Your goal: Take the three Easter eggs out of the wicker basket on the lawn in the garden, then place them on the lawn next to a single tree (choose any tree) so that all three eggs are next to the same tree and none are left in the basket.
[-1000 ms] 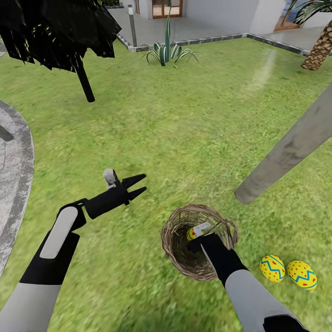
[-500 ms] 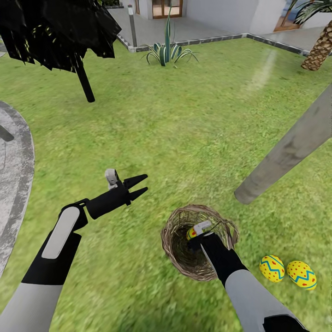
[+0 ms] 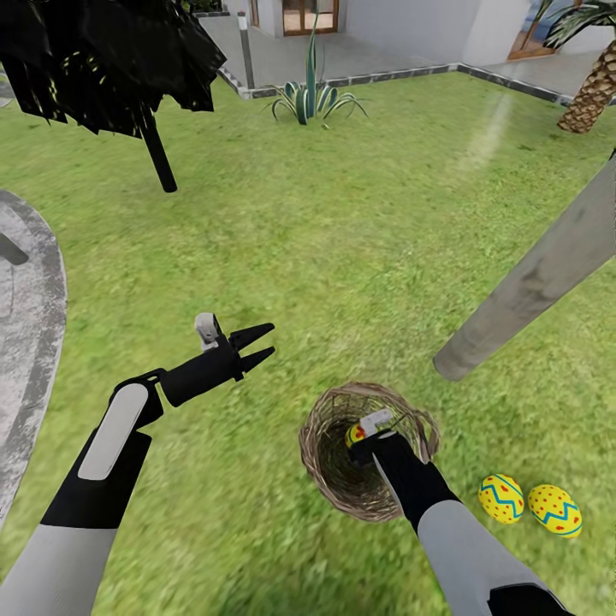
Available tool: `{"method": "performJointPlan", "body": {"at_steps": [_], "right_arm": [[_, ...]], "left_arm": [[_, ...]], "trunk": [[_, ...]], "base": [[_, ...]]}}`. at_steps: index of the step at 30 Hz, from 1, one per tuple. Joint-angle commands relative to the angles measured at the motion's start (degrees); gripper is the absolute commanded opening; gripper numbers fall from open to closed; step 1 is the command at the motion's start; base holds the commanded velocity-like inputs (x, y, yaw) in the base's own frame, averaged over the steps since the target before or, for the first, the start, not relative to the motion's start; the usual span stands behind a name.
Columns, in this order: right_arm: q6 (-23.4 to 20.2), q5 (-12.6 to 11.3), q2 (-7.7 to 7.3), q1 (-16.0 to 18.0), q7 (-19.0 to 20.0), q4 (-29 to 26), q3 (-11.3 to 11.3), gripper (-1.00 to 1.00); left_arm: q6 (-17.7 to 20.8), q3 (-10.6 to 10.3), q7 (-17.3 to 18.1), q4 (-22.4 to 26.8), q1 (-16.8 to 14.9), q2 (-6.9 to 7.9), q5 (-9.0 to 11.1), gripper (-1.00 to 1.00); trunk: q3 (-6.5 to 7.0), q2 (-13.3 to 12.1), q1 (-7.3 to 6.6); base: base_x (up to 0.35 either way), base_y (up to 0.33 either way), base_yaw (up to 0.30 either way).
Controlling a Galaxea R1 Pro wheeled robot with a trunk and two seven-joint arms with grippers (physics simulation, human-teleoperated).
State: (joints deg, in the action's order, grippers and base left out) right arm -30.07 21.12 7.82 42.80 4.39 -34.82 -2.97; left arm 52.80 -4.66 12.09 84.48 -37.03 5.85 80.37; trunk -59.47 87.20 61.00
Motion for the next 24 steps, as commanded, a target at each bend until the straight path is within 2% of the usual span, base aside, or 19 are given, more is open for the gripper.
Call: {"method": "performJointPlan", "body": {"at_steps": [1, 5, 9, 13, 22, 24], "right_arm": [[-0.31, 0.61, 0.00, 0.04, 0.19, 0.15, -0.02, 1.00], [-0.05, 0.60, -0.09, 1.47, -0.21, 3.20, 0.06, 1.00], [3.90, 0.59, -0.19, 3.80, -0.69, 8.84, 0.14, 1.00], [7.49, 0.59, -0.19, 5.90, -4.83, 14.31, 0.15, 1.00], [9.55, 0.51, -0.09, 6.33, -6.29, 16.03, 0.16, 1.00], [9.56, 0.51, -0.04, 6.33, -6.32, 16.56, 0.17, 1.00]], "left_arm": [[0.05, -0.02, 0.39, -0.02, -0.01, 0.03, -0.31, 1.00], [0.02, -0.06, 0.39, -0.02, 0.07, 0.03, -0.31, 1.00], [0.02, -0.08, 0.39, -0.04, 0.07, 0.03, -0.31, 1.00], [0.02, -0.08, 0.39, -0.04, 0.09, 0.03, -0.31, 1.00], [0.02, -0.08, 0.39, -0.10, 0.09, 0.02, -0.31, 1.00], [0.02, -0.08, 0.39, -0.16, 0.08, 0.02, -0.31, 1.00]], "trunk": [[-0.03, 0.02, 0.00], [-0.03, 0.02, 0.00], [-0.03, 0.02, 0.00], [-0.03, 0.02, 0.00], [-0.03, 0.02, 0.00], [-0.03, 0.02, 0.00]], "base": [[0.000, 0.000, 0.000], [0.000, 0.000, 0.000], [0.000, 0.000, 0.000], [0.000, 0.000, 0.000], [0.000, 0.000, 0.000], [0.219, 0.000, 0.000]]}}
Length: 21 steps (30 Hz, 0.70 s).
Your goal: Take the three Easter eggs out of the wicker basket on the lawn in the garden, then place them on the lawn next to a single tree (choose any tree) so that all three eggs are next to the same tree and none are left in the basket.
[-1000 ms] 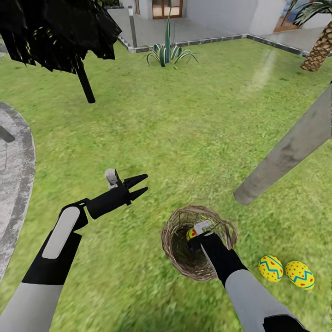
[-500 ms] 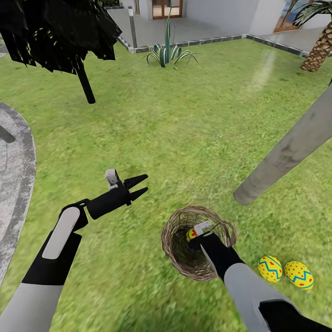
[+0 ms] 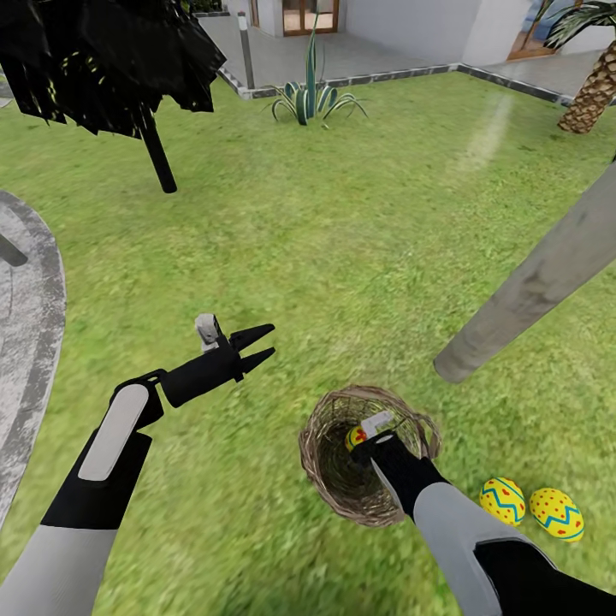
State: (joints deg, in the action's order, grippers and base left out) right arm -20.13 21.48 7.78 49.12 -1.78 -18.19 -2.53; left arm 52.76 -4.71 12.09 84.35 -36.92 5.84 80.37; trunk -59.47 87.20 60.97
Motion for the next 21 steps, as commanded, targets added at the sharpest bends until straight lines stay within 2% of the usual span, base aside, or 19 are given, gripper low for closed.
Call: {"method": "performJointPlan", "body": {"at_steps": [1, 7, 12, 14, 21], "right_arm": [[-0.38, 0.14, 0.01, 0.01, -0.15, 0.12, -0.27, 1.00], [-0.58, -0.38, 0.04, 0.01, -0.16, 0.99, -0.01, 1.00], [-0.76, -4.71, -0.01, 0.01, -0.16, 1.69, 0.14, 1.00], [-0.75, -5.51, 0.03, 0.01, -0.16, 2.93, 0.15, 1.00], [-0.26, -5.56, 0.03, -0.07, -0.16, 3.12, -0.08, 1.00]], "left_arm": [[0.06, -0.03, 0.39, -0.04, -0.05, 0.04, -0.30, 1.00], [0.06, -0.10, 0.44, -0.06, 0.00, 0.05, -0.23, 1.00], [0.06, -0.12, 1.20, -0.06, 0.00, 0.05, -0.21, 1.00], [0.06, -0.12, 1.38, -0.06, 0.00, 0.05, -0.22, 1.00], [0.06, -0.12, 1.44, -0.06, 0.01, 0.05, -0.21, 1.00]], "trunk": [[-0.03, 0.01, 0.02], [-0.03, 0.01, 0.02], [-0.03, 0.01, 0.02], [-0.03, 0.01, 0.02], [-0.03, 0.01, 0.02]], "base": [[0.274, 0.000, 0.000], [0.107, 0.000, 0.000], [0.007, 0.000, 0.000], [0.001, 0.000, 0.000], [0.000, 0.000, 0.000]]}}
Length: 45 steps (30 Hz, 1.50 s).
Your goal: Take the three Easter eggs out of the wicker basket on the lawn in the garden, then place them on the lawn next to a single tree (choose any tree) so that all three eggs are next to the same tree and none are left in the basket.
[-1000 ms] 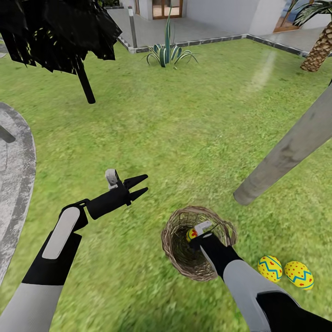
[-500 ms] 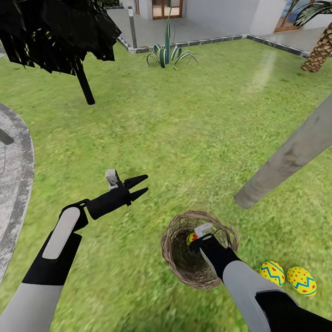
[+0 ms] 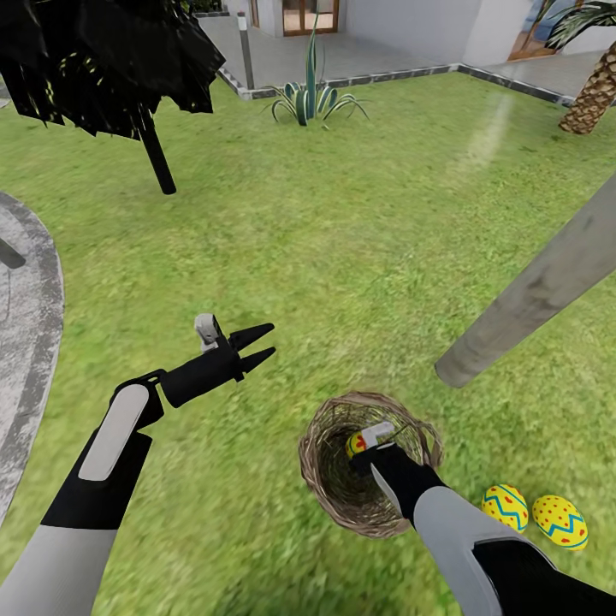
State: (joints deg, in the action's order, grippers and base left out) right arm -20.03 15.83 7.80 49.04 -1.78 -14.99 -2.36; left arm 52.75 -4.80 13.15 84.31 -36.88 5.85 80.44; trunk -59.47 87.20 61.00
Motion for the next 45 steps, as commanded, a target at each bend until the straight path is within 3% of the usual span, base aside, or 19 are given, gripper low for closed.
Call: {"method": "performJointPlan", "body": {"at_steps": [1, 30, 39, 45], "right_arm": [[-0.36, 0.09, 0.01, 0.00, -0.16, -0.19, -0.26, 1.00], [-0.19, 0.08, 0.02, 0.00, -0.16, -1.06, -0.36, 1.00], [-0.08, 0.08, -0.08, 0.00, -0.16, -1.17, -0.36, 1.00], [2.96, 0.08, -0.23, 0.00, -0.16, -0.95, -0.25, 1.00]], "left_arm": [[0.05, -0.04, 0.38, -0.02, -0.03, 0.03, -0.28, 1.00], [-0.02, -0.12, 0.30, -0.22, -0.03, 0.03, -0.28, 1.00], [-0.02, -0.12, 0.37, -0.28, -0.03, -0.01, -0.29, 1.00], [-0.02, -0.09, 0.38, -0.28, -0.03, 0.02, -0.29, 1.00]], "trunk": [[-0.03, 0.02, 0.00], [-2.32, 0.02, 0.00], [-3.14, 0.02, 0.00], [-3.68, 0.02, 0.00]], "base": [[0.000, 0.000, 0.000], [0.000, 0.000, 0.000], [0.150, 0.000, 0.000], [0.010, 0.000, 0.000]]}}
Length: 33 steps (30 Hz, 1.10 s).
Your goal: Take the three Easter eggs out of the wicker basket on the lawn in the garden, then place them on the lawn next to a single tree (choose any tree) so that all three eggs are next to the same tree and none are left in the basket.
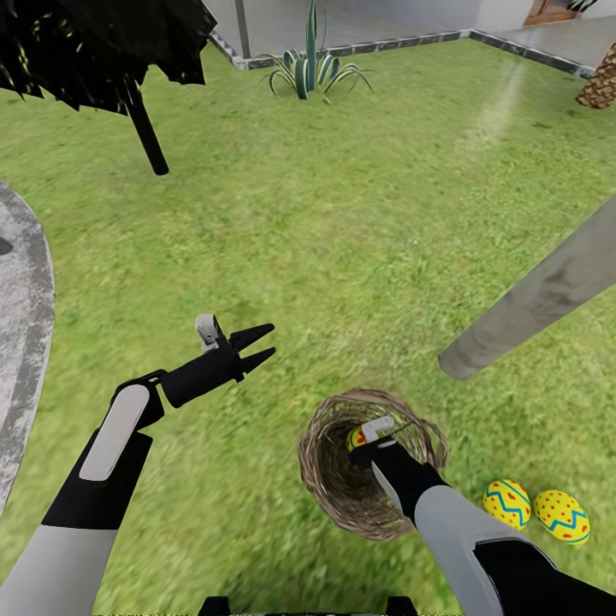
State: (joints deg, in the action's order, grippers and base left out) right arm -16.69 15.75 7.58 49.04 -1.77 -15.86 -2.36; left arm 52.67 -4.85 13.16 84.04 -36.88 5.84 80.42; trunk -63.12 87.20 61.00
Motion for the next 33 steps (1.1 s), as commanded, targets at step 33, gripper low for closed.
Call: {"method": "performJointPlan", "body": {"at_steps": [33], "right_arm": [[0.08, 0.16, -0.19, 0.01, -0.14, -0.20, -0.27, 1.00]], "left_arm": [[0.06, 0.01, 0.38, -0.02, -0.03, 0.05, -0.27, 1.00]], "trunk": [[-1.79, 0.02, 0.00]], "base": [[0.000, 0.000, 0.000]]}}
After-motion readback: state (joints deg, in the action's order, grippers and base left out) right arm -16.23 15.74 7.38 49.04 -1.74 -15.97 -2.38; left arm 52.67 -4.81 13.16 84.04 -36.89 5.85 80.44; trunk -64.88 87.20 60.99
